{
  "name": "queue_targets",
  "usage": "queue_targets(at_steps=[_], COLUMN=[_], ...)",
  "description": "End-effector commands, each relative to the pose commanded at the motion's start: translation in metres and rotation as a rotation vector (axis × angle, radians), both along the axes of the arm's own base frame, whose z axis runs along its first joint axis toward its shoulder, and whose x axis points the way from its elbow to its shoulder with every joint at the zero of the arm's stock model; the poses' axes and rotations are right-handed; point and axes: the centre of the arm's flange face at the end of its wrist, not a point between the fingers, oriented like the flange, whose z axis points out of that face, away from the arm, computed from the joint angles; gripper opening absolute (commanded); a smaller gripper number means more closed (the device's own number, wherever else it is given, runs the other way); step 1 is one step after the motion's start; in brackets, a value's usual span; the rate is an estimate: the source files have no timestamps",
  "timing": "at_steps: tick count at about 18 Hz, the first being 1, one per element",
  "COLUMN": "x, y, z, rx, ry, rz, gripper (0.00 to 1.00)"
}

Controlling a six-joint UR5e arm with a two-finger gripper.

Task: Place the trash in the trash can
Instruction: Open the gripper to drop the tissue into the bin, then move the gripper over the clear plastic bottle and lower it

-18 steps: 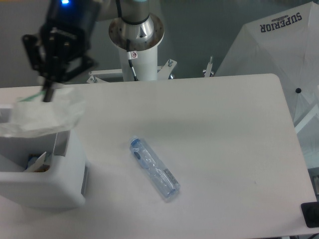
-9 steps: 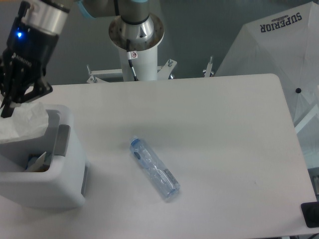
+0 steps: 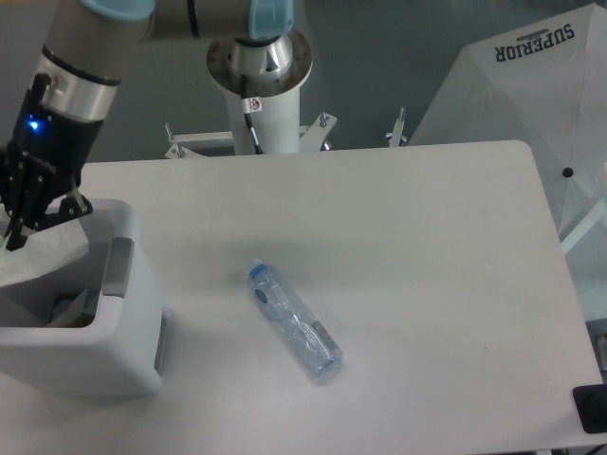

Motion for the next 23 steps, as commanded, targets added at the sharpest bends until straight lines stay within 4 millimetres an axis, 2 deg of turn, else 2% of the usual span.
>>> queue_targets(at_steps=[1, 3, 5, 8, 11, 16, 18, 20, 23], x=[-0.002, -0.004, -0.008, -0.023, -0.064, -0.176, -0.216, -0.245, -0.273], y=[0.002, 0.004, 0.005, 0.003, -0.007, -0.052, -0.066, -0.077, -0.086], z=[0.006, 0.023, 0.037, 0.053, 0.059, 0.038, 0.021, 0.001, -0.041], rx=[0.011, 0.036, 0.049, 0.066, 0.062, 0.014, -0.008, -0.040, -0.134], ry=[0.006, 0.007, -0.013, -0.034, -0.076, -0.223, -0.263, -0.310, -0.276], rz=[0.001, 0.018, 0.054, 0.112, 0.228, 0.549, 0.638, 0.711, 0.812], gripper=[0.70, 0.88, 0.95, 0.97, 0.99, 1.00, 1.00, 1.00, 1.00])
